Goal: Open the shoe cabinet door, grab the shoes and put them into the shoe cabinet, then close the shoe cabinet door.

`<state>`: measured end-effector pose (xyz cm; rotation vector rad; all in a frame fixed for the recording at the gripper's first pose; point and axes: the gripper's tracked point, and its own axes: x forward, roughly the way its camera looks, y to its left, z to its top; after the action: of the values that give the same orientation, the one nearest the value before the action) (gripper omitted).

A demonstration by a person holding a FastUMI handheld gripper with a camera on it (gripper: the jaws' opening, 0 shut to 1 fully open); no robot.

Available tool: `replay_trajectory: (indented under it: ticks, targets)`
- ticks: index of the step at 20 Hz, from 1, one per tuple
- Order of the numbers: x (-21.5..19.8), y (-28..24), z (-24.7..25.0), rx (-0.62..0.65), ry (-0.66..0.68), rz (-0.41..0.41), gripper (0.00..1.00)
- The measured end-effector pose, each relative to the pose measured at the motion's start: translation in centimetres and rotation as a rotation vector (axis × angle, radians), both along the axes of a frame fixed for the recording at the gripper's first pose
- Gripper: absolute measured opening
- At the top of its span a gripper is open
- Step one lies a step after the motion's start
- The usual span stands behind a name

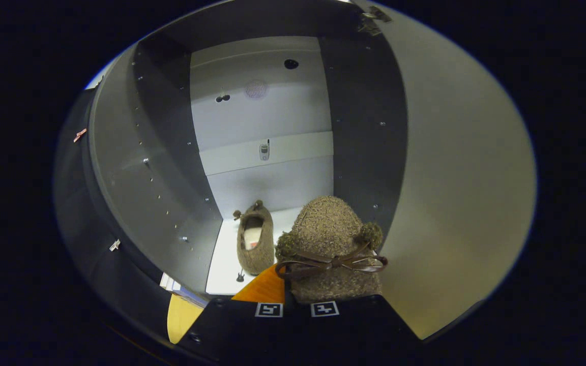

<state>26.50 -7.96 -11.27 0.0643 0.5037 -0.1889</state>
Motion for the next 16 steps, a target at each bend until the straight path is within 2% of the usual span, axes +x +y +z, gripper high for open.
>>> replay_trajectory:
  ticks: [3, 6, 12, 16]
  targets:
    - [4.3, 0.0, 0.4, -0.035, 0.018, 0.016, 0.05]
    - [8.2, -0.9, -0.7, 0.0, 0.07, -0.006, 0.05]
    - [14.9, -3.9, -7.4, 0.046, 0.21, -0.035, 0.05]
    - [18.0, -3.8, -11.4, 0.027, 0.24, 0.004, 0.05]
